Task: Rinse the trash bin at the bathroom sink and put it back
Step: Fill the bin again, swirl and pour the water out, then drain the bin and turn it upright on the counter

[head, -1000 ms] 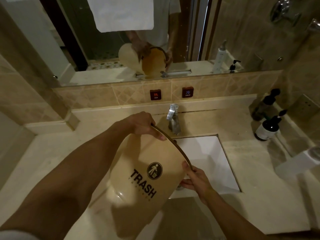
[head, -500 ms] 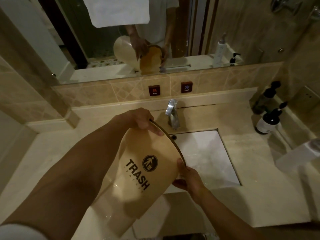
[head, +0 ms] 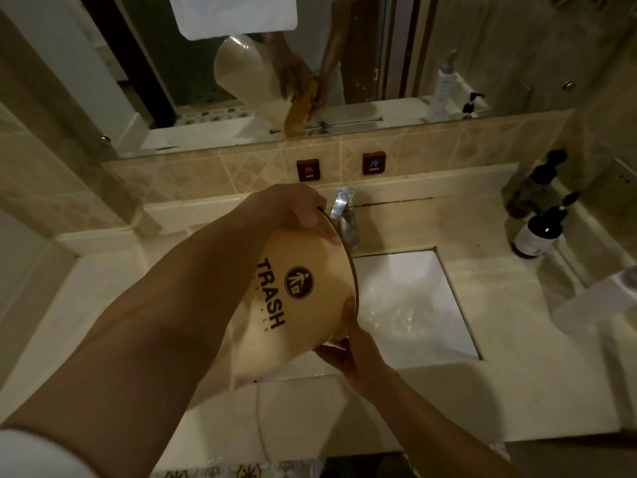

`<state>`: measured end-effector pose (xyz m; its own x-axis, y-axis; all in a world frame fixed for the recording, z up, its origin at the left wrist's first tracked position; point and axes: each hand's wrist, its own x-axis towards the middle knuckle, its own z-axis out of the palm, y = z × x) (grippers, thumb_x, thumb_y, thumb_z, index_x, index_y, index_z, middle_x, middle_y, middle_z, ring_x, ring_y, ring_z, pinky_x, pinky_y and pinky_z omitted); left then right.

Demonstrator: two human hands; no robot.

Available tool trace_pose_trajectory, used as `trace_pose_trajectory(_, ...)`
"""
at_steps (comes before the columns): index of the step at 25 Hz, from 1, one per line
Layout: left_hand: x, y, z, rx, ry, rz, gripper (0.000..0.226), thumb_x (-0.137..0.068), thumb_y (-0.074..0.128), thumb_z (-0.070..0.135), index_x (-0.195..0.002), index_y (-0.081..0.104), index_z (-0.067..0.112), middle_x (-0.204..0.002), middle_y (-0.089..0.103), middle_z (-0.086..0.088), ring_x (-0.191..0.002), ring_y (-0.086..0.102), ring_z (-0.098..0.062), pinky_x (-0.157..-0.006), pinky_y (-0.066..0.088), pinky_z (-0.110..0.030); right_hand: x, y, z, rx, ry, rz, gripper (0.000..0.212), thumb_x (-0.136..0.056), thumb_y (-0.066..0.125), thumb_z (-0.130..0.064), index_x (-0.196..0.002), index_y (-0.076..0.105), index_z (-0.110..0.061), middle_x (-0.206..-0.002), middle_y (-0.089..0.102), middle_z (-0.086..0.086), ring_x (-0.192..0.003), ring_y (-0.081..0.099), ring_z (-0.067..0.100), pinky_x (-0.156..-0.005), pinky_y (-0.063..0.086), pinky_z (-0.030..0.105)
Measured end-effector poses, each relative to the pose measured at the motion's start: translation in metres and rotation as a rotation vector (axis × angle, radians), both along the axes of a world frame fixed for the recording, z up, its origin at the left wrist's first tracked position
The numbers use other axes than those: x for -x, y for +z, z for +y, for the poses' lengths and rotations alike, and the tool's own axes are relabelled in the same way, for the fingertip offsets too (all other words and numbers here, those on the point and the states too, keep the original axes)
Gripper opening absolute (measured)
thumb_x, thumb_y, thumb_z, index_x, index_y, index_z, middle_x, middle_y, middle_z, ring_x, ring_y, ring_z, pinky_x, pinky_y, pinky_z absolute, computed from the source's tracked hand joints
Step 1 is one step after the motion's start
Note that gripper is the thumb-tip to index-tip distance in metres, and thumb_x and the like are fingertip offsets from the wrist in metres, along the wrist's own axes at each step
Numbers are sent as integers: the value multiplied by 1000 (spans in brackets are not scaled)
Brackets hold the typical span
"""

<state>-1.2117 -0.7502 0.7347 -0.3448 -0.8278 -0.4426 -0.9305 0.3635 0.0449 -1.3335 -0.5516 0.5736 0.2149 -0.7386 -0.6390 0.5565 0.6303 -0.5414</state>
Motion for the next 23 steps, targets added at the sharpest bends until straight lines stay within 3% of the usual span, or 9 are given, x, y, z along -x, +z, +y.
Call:
trace_pose_trajectory(6,3,-5,1,39,-38,-8,83,-64,63,79,-125,55,23,-120,57,1,-100,50,-18,-77,40,-35,-6,1,2,-43,-21,-98,51,-82,59,-52,-115,55,-14,-119,61,18,-109,63,35,-91,52,52)
trace_pose_trajectory(16,-8,-7,3,51,6,23,80,-64,64,79,-120,56,23,-117,57,1,-99,50,-17,-74,39,-32,-8,-4,2,1,7,-93,56,-79,63,-54,-117,57,-13,-121,61,20,-110,63,37,-91,52,55)
trace_pose_trajectory(19,-19,-2,8,113,52,102,80,-64,65,78,-121,57,22,-122,50,-1,-104,50,-20,-78,40,-32,-2,3,-6,29,9,-23,60,-75,67,-56,-116,58,-14,-120,61,20,-106,65,37,-90,53,54)
trace_pose_trajectory(23,-46,17,22,182,225,264,81,-59,70,76,-122,50,29,-145,31,-6,-128,40,-30,-95,41,-40,19,33,-33,164,7,214,65,-67,71,-57,-116,57,-15,-119,64,12,-105,65,29,-91,54,43)
